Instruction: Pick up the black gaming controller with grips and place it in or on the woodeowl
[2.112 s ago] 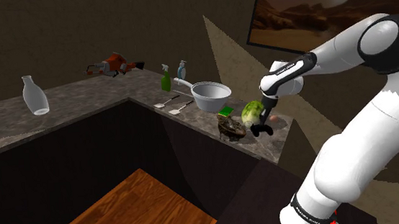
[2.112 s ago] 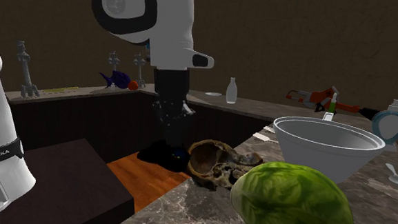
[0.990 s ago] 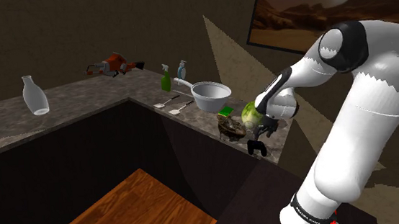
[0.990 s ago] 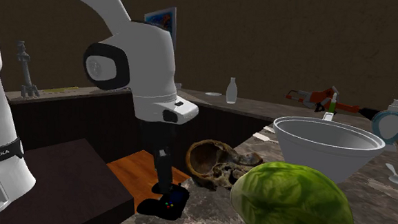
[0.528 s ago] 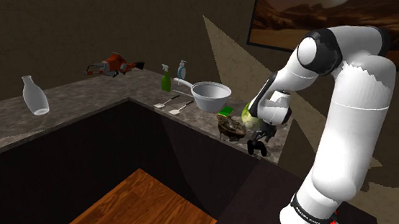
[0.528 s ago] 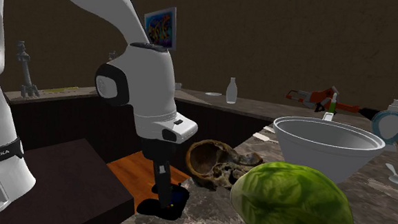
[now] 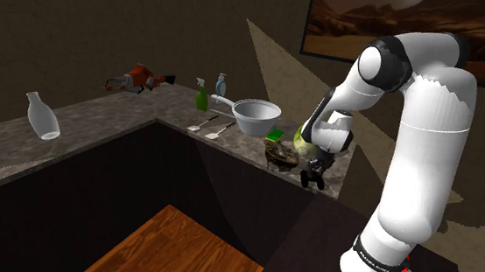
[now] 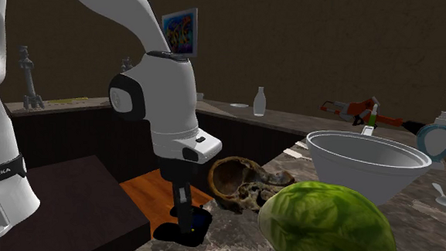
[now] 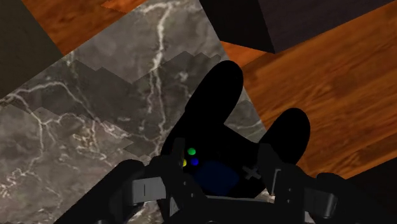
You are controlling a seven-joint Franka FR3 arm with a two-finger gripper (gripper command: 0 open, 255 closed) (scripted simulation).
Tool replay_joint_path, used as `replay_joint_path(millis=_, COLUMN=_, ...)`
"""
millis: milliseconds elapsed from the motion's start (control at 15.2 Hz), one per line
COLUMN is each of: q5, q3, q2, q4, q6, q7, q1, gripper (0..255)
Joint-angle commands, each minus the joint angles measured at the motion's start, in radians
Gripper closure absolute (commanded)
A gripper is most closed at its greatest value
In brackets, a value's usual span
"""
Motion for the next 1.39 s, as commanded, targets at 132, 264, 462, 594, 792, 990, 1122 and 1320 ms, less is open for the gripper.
replay_joint_path(millis=132, q5=0.001, q3=0.001, q2=0.001, q4=0.0, q6=0.0, q7=0.0, q1=0.001, gripper=255)
replay_joint_path(millis=264, q5=-0.007, q3=-0.005, q2=-0.005, q4=-0.004, q6=0.0, q7=0.004, q1=0.003, gripper=255)
replay_joint_path(millis=462, q5=-0.012, q3=-0.008, q2=-0.006, q4=-0.003, q6=-0.002, q7=0.008, q1=0.005, gripper=255)
replay_joint_path(millis=594, q5=-0.037, q3=-0.023, q2=-0.019, q4=-0.006, q6=-0.008, q7=0.028, q1=0.017, gripper=255)
replay_joint_path(millis=792, q5=-0.157, q3=-0.095, q2=-0.078, q4=-0.022, q6=-0.031, q7=0.119, q1=0.066, gripper=255)
replay_joint_path(millis=990, q5=-0.291, q3=-0.16, q2=-0.142, q4=-0.034, q6=-0.058, q7=0.219, q1=0.105, gripper=255)
replay_joint_path(millis=1122, q5=-0.386, q3=-0.191, q2=-0.188, q4=-0.039, q6=-0.079, q7=0.288, q1=0.119, gripper=255)
replay_joint_path(millis=1320, q5=-0.519, q3=-0.212, q2=-0.256, q4=-0.041, q6=-0.117, q7=0.386, q1=0.117, gripper=255)
